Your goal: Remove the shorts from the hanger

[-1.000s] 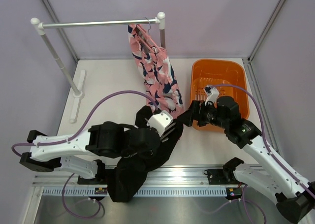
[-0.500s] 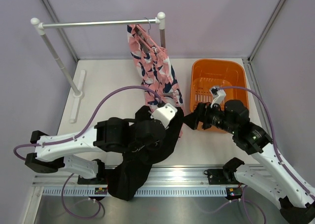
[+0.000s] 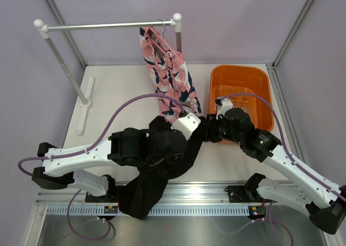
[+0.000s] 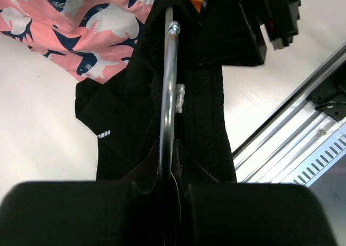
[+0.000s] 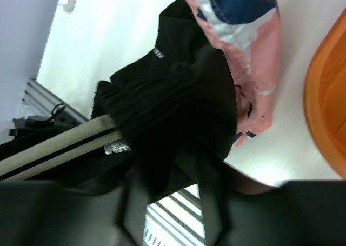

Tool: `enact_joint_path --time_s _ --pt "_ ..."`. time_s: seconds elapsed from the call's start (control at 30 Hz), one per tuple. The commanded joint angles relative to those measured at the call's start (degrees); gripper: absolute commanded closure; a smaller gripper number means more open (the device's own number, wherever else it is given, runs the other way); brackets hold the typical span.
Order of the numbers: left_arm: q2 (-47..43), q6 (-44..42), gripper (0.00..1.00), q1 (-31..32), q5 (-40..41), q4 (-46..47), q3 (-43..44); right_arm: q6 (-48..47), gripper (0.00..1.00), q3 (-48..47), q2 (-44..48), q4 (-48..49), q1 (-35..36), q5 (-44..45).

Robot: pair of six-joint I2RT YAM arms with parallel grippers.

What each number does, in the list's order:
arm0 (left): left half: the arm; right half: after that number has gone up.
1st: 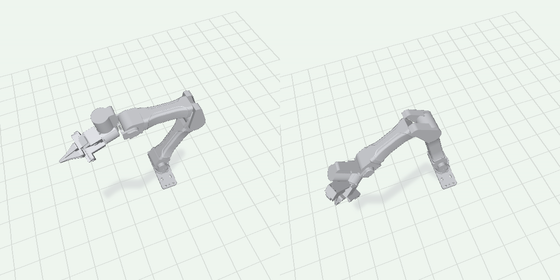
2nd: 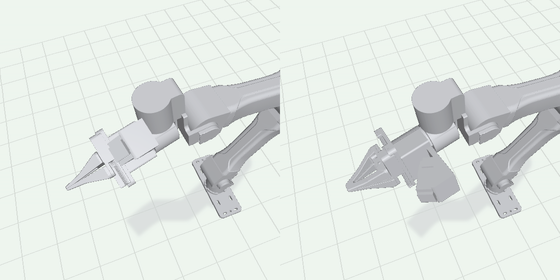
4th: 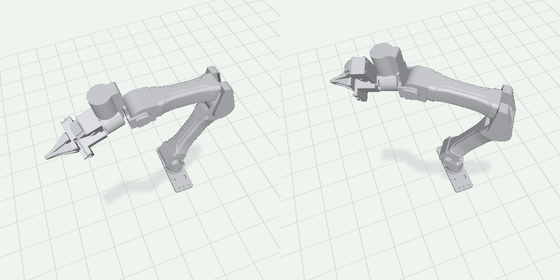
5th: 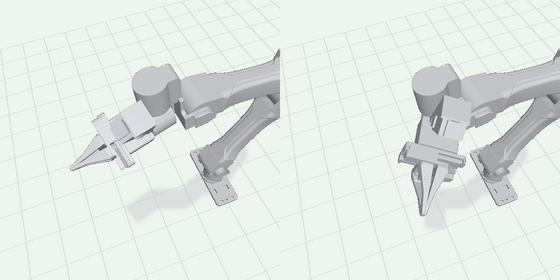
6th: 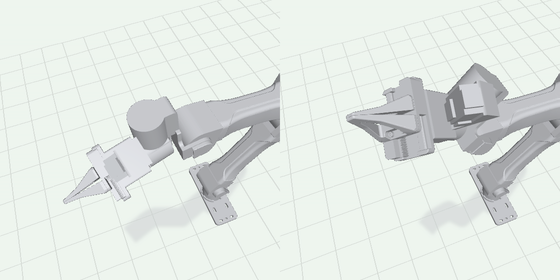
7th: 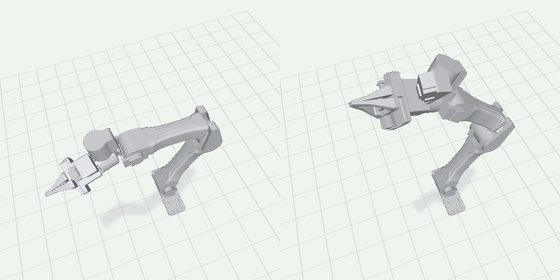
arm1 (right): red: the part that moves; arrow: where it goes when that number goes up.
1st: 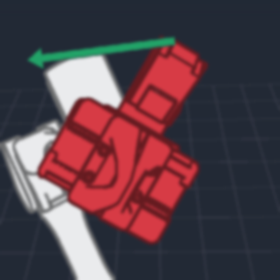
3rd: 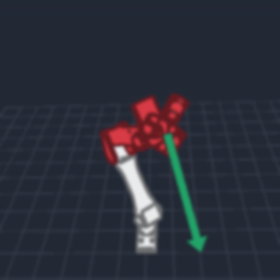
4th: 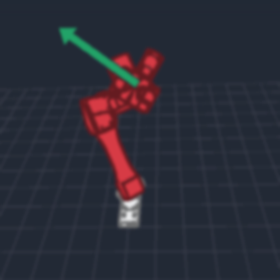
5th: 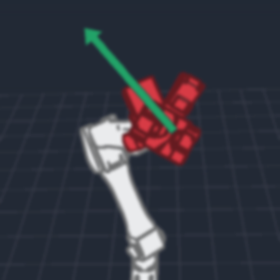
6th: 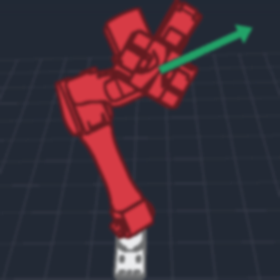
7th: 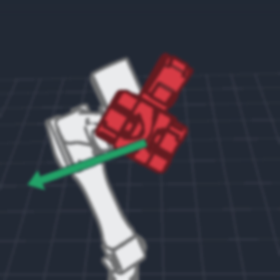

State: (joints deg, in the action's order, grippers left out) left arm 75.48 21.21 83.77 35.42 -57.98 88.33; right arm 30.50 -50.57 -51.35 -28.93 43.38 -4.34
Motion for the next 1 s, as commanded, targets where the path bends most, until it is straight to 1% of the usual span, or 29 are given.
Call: enact_joint_path --time_s 0.0,0.03,0.07,0.13,0.17,0.23,0.27,0.33,0.37,0.43,0.5,0.6,0.7,0.73,0.8,0.83,0.9,0.93,0.97 --pt "-3.1 0.8 1.0 -0.2 -0.6 3.0 0.6 1.0 0.64 -3.8 -0.8 2.5 0.7 6.4" --pt "-3.7 0.9 1.0 -0.2 -0.7 2.6 0.3 1.1 0.72 -4.2 -0.9 2.4 0.7 7.2" --pt "-4.3 1.3 1.0 -0.2 -1.3 2.3 -0.3 1.1 0.87 -4.6 -1.0 2.2 0.7 8.7" --pt "-6.3 1.6 1.0 -0.1 -2.0 2.0 -0.8 1.4 0.98 -6.3 -1.6 0.5 0.7 11.0" --pt "-7.1 1.7 1.0 -0.1 -3.0 1.8 -1.1 1.5 1.0 -7.4 -1.9 -0.2 0.7 13.8" --pt "-10.0 2.0 1.0 -0.1 -3.3 0.8 -2.0 1.4 1.0 -8.6 -2.7 -2.5 0.7 17.1" --pt "-11.2 2.6 1.0 -0.1 -3.2 0.5 -2.5 1.1 1.0 -9.6 -3.0 -3.2 0.7 20.3" --pt "-14.1 3.0 1.0 0.0 -3.3 1.1 -5.1 0.8 1.0 -10.5 -4.4 -4.6 0.7 22.1" --pt "-17.4 3.0 1.0 0.0 -3.8 1.8 -6.2 0.8 1.0 -11.2 -5.0 -4.6 0.7 22.4" --pt "-20.6 2.7 1.0 0.0 -5.1 3.5 -9.1 1.0 1.0 -11.7 -6.7 -4.1 0.7 21.9" --pt "-25.4 2.0 1.0 0.0 -6.2 7.2 -11.0 0.9 1.0 -11.4 -7.5 -2.0 0.7 19.1" --pt "-29.6 0.1 1.0 0.0 -6.2 12.8 -14.1 0.9 1.0 -11.0 -8.7 0.5 0.7 14.3" --pt "-31.1 -1.8 1.0 0.0 -4.1 18.5 -16.3 -0.2 1.0 -12.2 -9.3 0.5 1.4 11.8" --pt "-31.6 -2.7 1.0 0.0 -3.6 22.8 -17.0 -0.5 1.0 -12.8 -9.7 0.1 2.8 11.6" --pt "-31.9 -5.5 1.0 0.0 -1.7 27.5 -19.2 -1.3 1.0 -15.1 -10.3 -1.4 4.6 11.8" --pt "-31.5 -6.5 1.0 0.0 -0.7 31.8 -19.8 -1.6 1.0 -16.0 -10.3 -2.1 5.7 12.1" --pt "-30.7 -9.0 1.0 -0.1 4.6 35.5 -20.0 -1.9 1.0 -19.0 -10.4 -4.5 9.2 14.0" --pt "-30.1 -10.0 1.0 0.0 6.7 39.9 -20.0 -2.4 1.0 -20.1 -10.3 -5.4 10.4 14.9" --pt "-30.0 -12.8 1.0 -0.1 11.5 42.8 -20.3 -2.6 1.0 -22.3 -10.5 -6.2 12.6 14.8"
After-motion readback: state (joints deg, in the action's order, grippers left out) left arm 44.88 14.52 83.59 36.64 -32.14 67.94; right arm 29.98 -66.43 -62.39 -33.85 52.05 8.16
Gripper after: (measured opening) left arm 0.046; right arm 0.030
